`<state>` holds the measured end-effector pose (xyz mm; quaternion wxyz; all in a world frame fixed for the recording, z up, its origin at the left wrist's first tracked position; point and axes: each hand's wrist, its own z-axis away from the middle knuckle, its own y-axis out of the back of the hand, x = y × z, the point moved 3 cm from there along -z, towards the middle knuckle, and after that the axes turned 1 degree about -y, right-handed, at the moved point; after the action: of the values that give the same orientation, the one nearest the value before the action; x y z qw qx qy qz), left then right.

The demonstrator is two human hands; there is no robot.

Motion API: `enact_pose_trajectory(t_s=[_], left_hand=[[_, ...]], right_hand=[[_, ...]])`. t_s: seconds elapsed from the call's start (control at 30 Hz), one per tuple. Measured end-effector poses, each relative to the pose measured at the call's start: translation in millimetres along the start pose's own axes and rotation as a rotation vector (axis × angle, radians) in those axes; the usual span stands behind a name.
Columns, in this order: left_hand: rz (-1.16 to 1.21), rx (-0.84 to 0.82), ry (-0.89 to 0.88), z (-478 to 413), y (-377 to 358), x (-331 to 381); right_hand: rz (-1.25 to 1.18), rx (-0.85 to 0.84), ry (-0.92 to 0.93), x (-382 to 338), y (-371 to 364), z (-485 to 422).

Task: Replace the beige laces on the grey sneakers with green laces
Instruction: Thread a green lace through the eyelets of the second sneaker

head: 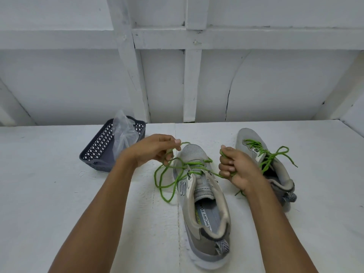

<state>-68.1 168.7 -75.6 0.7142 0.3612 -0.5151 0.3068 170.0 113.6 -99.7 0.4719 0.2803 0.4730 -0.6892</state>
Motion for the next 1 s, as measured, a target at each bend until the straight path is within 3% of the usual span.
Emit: enact_pose_trajectory(t_s=[0.13, 0.23, 0.3, 0.37, 0.47, 0.53, 0.63, 0.73, 0.83, 0.93, 1.0], left_hand=[[0.01, 0.027, -0.059, 6, -9, 7], [0.158, 0.061, -0.202, 9, -10, 16], [0.342, 0.038, -0.28, 12, -10, 20], [0.4, 0.032, -0.292, 15, -7, 24], [0.173, 0.117, -0.168, 15, -2, 22], [-0.098, 0.157, -0.051, 14, -2, 15], [-0.388, 0.22, 0.004, 5, -6, 4], [-0.456, 0.255, -0.078, 1, -16, 4], [-0.511, 0.222, -0.155, -1, -29, 4], [-0.612, 0.15, -0.152, -3, -34, 0], [-0.662, 0.128, -0.115, -3, -34, -4]], right_hand=[[0.832, -0.092, 0.111, -7, -8, 10], [1.073, -0.189, 0.104, -10, -14, 15], [1.019, -0.199, 0.134, -11, -15, 16], [0.691, -0.171, 0.137, -10, -16, 14], [0.009, -0.168, 0.056, -8, -13, 11], [-0.218, -0.13, 0.017, -6, -11, 8], [-0.099, 0.029, 0.035, -5, -5, 4], [0.47, 0.07, 0.138, -9, -2, 5], [1.046, -0.096, 0.116, -8, -7, 13], [0.998, -0.192, 0.146, -10, -13, 19], [0.65, -0.182, 0.198, -16, -15, 21]])
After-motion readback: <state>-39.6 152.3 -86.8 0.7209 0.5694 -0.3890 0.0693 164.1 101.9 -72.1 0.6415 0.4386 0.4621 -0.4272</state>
